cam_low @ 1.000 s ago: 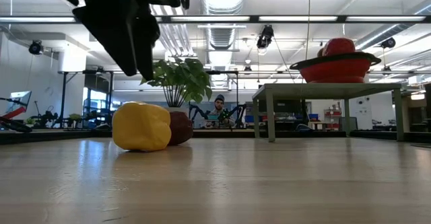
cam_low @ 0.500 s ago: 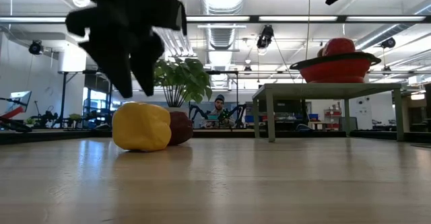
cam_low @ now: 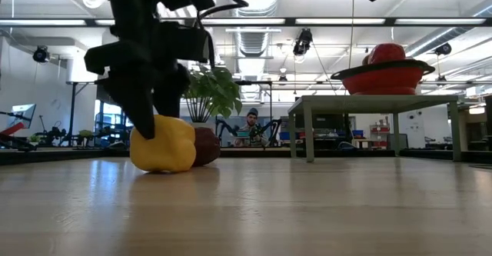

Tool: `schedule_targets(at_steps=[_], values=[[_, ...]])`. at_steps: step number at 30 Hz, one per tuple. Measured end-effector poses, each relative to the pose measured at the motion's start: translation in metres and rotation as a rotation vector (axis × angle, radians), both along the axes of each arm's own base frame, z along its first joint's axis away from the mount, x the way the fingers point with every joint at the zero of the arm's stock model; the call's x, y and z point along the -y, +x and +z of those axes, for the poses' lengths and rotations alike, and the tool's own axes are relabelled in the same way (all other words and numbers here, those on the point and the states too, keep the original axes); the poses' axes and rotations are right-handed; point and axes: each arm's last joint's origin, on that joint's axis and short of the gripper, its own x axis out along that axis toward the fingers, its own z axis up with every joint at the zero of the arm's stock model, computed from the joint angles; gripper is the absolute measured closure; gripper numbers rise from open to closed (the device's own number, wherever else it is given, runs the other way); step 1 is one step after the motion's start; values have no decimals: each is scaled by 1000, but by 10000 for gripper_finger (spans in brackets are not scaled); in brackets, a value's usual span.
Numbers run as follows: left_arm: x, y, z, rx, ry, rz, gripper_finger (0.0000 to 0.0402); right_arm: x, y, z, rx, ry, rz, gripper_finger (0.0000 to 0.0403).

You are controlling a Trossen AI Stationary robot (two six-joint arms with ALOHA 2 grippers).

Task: Pick & Place Fruit
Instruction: Put the yellow bell pepper into the red strainer bowl on the shelf

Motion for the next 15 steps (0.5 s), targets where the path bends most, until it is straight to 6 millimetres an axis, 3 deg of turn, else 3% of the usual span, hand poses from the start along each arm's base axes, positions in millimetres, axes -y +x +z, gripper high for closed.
schedule_targets(at_steps=[8,15], values=[[-1,-7,-17,-20,-33,39,3,-1,2,1,20,9,0,3],[0,-3,-19,40,-47,42,3,-1,2,1,31,15,0,3]])
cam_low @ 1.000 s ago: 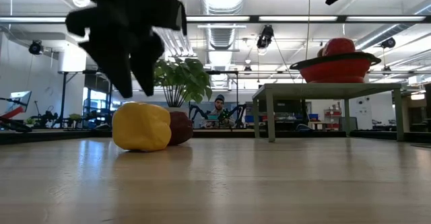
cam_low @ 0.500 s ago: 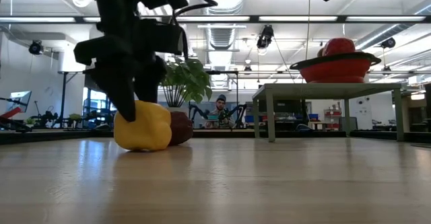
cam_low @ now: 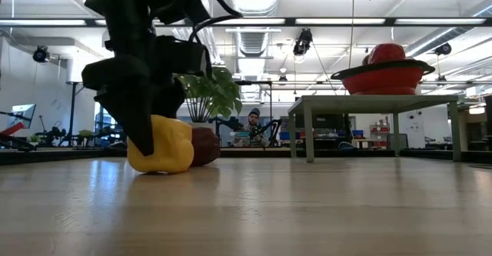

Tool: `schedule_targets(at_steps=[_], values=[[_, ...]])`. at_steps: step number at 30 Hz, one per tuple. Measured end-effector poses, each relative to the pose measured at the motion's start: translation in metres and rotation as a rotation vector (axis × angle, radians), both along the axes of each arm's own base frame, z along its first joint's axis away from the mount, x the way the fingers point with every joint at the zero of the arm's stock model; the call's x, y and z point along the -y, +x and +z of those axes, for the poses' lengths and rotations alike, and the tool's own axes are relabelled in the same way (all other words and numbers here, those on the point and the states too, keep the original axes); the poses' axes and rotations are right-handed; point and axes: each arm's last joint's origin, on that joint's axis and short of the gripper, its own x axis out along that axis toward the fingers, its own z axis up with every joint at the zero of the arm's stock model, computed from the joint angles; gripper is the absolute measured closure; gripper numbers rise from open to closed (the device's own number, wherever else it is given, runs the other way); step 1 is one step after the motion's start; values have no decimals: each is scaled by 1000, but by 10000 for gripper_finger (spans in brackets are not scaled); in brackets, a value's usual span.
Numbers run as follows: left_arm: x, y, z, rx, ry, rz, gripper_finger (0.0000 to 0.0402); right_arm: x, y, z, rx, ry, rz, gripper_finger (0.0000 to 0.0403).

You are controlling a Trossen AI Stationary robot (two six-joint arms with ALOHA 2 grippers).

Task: Pick & Place Fruit
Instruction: Put the yellow bell pepper into the red strainer bowl on the shelf

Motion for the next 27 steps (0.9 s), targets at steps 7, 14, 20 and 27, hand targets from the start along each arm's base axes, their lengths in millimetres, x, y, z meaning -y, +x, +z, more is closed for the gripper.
schedule_targets(at_steps=[7,14,20,27], values=[[1,1,0,17,-22,4,4,0,0,0,3,1,0,3],[1,0,-2,15,-28,21,39,0,0,0,5,2,0,3],[1,1,-1,20,-48,69,47,-1,1,1,16,14,-3,3],[7,14,21,241,-229,85,47,-14,7,-7,32,-19,115,3]])
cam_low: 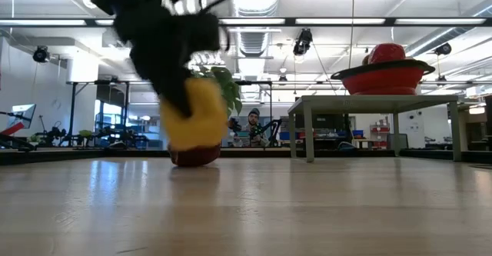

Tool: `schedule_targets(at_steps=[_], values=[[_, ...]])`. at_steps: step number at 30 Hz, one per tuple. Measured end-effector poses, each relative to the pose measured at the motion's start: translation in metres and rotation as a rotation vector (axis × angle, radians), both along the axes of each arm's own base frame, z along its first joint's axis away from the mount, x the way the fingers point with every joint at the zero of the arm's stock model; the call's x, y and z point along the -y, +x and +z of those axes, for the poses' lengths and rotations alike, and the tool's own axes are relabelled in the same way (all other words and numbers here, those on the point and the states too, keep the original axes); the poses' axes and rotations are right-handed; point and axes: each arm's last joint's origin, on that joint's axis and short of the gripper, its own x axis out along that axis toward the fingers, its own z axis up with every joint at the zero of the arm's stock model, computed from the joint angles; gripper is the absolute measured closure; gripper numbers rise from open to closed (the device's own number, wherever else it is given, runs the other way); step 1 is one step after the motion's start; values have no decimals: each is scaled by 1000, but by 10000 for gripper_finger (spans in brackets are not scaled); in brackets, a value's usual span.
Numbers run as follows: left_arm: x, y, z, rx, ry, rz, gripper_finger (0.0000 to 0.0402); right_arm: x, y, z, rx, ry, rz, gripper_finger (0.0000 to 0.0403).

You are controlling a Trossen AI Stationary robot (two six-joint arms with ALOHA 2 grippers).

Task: Pick & Place Fruit
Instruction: Put the yellow bell pepper into the red strainer bowl on the shelf

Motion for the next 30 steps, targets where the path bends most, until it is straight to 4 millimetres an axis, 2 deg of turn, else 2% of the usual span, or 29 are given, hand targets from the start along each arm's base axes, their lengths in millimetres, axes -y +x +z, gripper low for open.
schedule_targets(at_steps=[7,12,15,23,30], values=[[6,23,28,403,-181,34,47,-39,1,-20,88,-31,226,3],[6,29,45,710,-356,106,47,-63,-3,-36,189,-83,316,3],[5,29,53,836,-449,169,47,-72,-4,-41,256,-146,336,3],[4,32,73,955,-558,209,46,-81,10,-44,349,-344,339,3],[5,37,87,1000,-567,218,46,-98,31,-49,272,-532,280,3]])
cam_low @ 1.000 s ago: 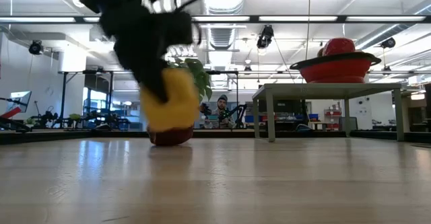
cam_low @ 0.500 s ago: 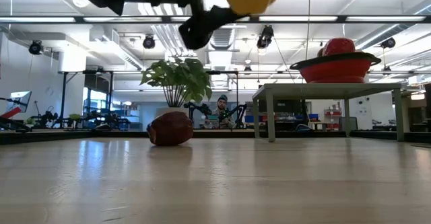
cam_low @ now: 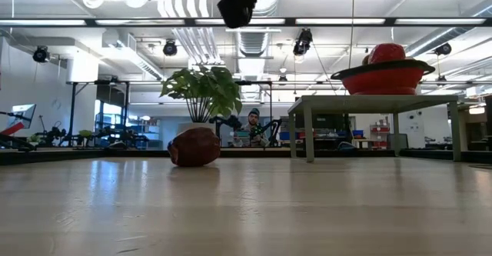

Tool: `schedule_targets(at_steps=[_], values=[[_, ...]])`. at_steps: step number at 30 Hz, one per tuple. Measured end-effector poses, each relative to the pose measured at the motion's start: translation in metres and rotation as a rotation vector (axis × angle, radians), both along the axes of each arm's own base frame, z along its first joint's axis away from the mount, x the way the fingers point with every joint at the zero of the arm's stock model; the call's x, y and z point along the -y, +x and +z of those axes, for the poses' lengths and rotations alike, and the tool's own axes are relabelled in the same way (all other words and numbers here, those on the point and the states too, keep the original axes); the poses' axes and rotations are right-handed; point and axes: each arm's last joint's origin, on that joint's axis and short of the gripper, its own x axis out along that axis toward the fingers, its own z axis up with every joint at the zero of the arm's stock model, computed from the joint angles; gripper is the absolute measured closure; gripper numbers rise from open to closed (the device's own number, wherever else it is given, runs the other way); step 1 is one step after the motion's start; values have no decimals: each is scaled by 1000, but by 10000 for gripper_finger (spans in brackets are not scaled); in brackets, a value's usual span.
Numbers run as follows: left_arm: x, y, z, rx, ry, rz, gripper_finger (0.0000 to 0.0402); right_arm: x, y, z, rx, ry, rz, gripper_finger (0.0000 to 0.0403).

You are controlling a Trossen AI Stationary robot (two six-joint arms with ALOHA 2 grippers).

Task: Pick & Place Fruit
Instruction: Put the yellow bell pepper into the red strainer bowl on the shelf

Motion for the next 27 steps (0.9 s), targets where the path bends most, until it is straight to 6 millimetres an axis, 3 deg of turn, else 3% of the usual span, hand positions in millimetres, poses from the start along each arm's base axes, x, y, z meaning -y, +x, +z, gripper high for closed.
schedule_targets(at_steps=[9,18,27], values=[[0,1,4,8,7,-5,46,-22,32,8,-30,-122,-82,3],[3,0,7,32,12,-79,46,-11,58,10,-39,-149,-186,3],[4,0,7,33,16,-92,46,-6,62,9,-41,-135,-183,3]])
